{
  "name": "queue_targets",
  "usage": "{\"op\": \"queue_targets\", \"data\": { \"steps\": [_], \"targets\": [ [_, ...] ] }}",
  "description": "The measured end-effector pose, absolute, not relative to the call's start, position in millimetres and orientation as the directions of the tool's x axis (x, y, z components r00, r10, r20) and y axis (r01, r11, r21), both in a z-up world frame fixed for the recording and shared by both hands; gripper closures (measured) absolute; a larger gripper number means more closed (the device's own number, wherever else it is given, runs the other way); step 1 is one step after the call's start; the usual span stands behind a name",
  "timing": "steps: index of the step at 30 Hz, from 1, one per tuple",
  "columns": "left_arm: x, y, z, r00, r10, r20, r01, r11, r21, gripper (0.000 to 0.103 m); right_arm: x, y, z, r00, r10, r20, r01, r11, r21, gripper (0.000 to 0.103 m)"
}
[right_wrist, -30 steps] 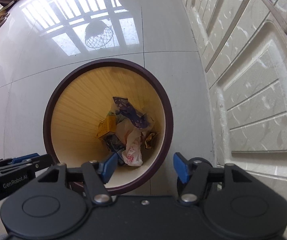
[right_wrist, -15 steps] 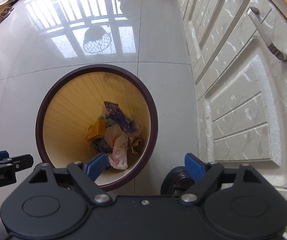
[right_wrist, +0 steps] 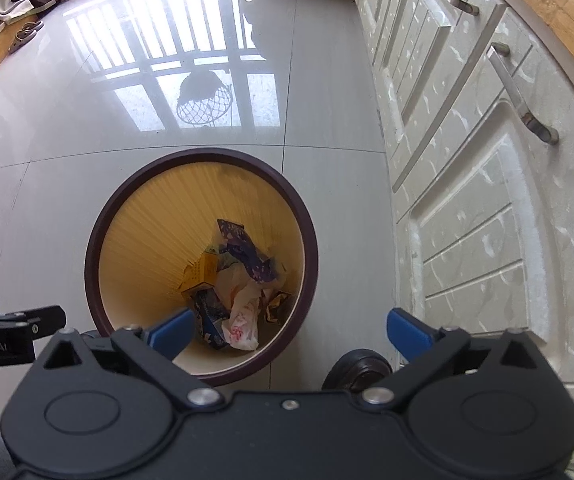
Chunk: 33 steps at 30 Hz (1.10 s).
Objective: Collect trash
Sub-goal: 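Move both open tools back toward the bench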
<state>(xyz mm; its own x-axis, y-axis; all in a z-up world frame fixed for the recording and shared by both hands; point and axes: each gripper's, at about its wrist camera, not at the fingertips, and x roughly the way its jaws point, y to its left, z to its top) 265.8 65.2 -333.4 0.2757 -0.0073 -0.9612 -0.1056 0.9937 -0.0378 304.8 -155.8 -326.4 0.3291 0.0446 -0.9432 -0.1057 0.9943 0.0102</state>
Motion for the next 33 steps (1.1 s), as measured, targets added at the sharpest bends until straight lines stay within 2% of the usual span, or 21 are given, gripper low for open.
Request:
{"op": "queue_targets", "data": {
  "steps": [9, 18, 26, 33],
  "targets": [
    [264, 72, -313, 0.342, -0.011, -0.94, -0.134, 0.989, -0.06, 0.0, 307, -157, -306, 0.404, 0.041, -0.914, -0.102, 0.995, 0.0, 0.0],
    [265, 75, -278, 0.463, 0.005, -0.886, -0.16, 0.984, -0.079, 0.0, 311, -158, -265, 0.55, 0.075, -0.832, -0.118, 0.993, 0.011, 0.0],
    [268, 73, -229, 0.601, 0.024, -0.799, -0.188, 0.976, -0.112, 0.0, 312, -168, -227, 0.668, 0.094, -0.738, -0.118, 0.993, 0.02, 0.0],
    [268, 50, -177, 0.726, 0.015, -0.688, -0.141, 0.982, -0.128, 0.0, 308, -188, -177, 0.784, 0.081, -0.615, -0.09, 0.996, 0.017, 0.0]
  ]
}}
